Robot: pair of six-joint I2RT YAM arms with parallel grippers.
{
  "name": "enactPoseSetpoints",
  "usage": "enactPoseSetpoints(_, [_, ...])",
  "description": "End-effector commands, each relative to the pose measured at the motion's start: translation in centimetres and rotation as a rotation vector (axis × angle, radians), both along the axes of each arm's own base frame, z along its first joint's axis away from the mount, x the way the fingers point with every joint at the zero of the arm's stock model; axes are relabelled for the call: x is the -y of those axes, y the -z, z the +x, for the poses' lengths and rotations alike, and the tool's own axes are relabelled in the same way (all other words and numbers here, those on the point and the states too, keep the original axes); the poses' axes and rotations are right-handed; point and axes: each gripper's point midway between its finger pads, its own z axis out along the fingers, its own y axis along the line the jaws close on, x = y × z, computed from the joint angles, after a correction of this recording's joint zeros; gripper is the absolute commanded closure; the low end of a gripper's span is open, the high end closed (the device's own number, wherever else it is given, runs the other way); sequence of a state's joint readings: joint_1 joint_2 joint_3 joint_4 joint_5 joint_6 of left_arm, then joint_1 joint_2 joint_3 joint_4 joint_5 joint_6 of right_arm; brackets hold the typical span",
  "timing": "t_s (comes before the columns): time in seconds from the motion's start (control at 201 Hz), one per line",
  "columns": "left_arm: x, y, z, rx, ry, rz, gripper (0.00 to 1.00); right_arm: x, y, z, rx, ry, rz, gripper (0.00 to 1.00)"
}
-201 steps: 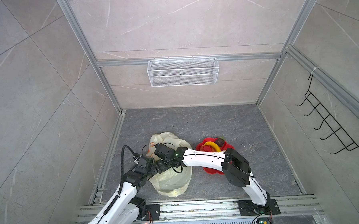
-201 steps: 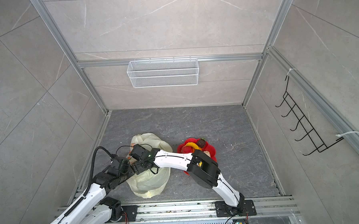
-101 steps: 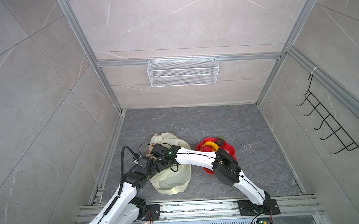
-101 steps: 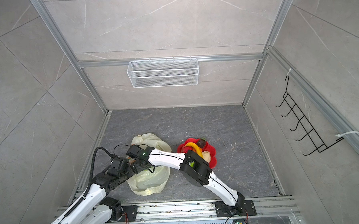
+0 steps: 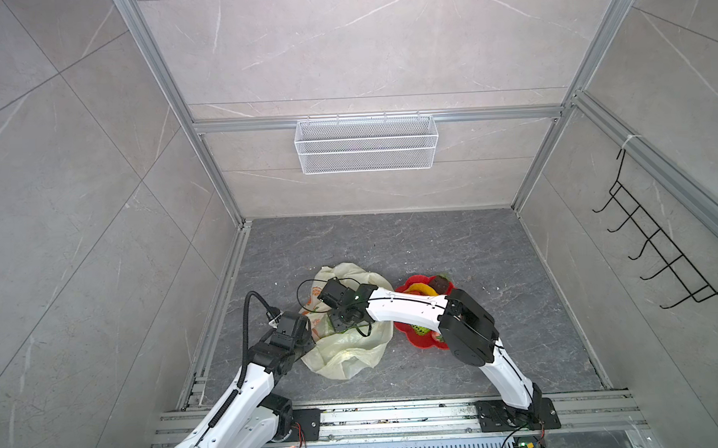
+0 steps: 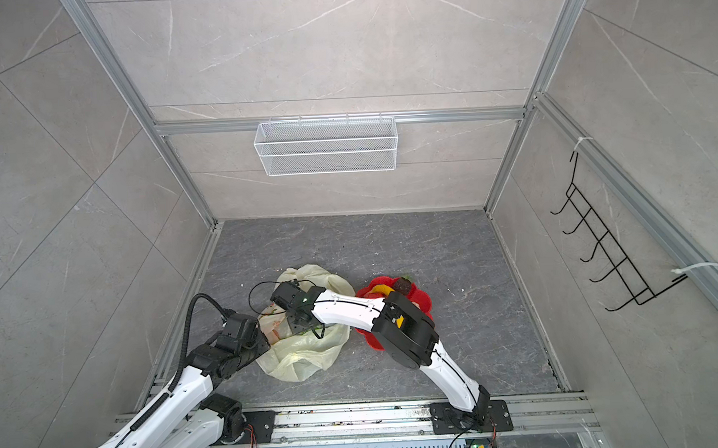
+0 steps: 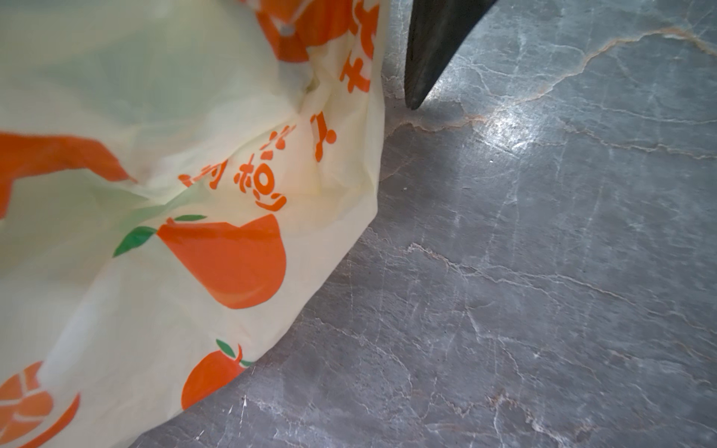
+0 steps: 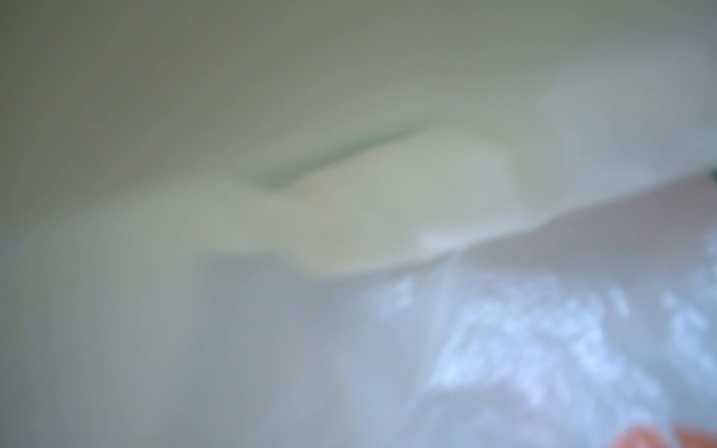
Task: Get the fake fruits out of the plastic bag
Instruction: 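Close the right gripper on the green grapes while the left holds the bag rim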
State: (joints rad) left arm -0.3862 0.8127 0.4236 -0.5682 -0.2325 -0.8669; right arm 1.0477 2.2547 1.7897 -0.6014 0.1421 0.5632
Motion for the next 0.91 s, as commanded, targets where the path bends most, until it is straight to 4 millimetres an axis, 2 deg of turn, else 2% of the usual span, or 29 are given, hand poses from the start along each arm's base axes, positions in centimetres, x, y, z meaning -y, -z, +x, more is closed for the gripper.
enactPoseSetpoints(0.0, [0.3,0.1,0.5,0.012,0.017,-0.003,0.58,-0.2,-1.1,0.1,0.016,0.000,0.023,0.36])
enactPoseSetpoints(0.119, [1.1,0.1,1.1,0.013,0.054,-0.021,0.58,-0.9,0.3,-0.7,-0.007,-0.033,0.007,0.26])
enactPoseSetpoints(0.249, [1.6,0.0,1.4,0.010,0.077,-0.032,0.58,-1.0,1.9,-1.1,-0.027,-0.042,-0.029,0.22])
enactPoseSetpoints(0.393, [1.7,0.0,1.4,0.014,0.083,-0.030,0.58,-1.0,2.8,-1.3,-0.046,-0.046,-0.048,0.22])
enactPoseSetpoints(0.478, [1.6,0.0,1.5,0.015,0.082,-0.026,0.58,-0.9,2.6,-1.2,-0.042,-0.042,-0.049,0.29])
enactPoseSetpoints(0.577, [1.4,0.0,1.4,0.009,0.076,-0.012,0.58,-1.1,0.8,-1.0,-0.009,-0.048,-0.011,0.40])
enactPoseSetpoints(0.717, [0.9,0.0,1.4,0.002,0.061,0.016,0.59,-1.9,-3.9,-1.3,0.074,-0.098,0.094,0.50])
enactPoseSetpoints(0.831, [0.3,-1.0,1.7,0.023,0.062,0.062,0.68,-2.2,-7.2,-1.6,0.133,-0.124,0.161,0.54])
enactPoseSetpoints(0.906, [-0.5,-2.3,2.2,0.054,0.052,0.117,0.74,-2.1,-8.8,-1.6,0.163,-0.131,0.192,0.56])
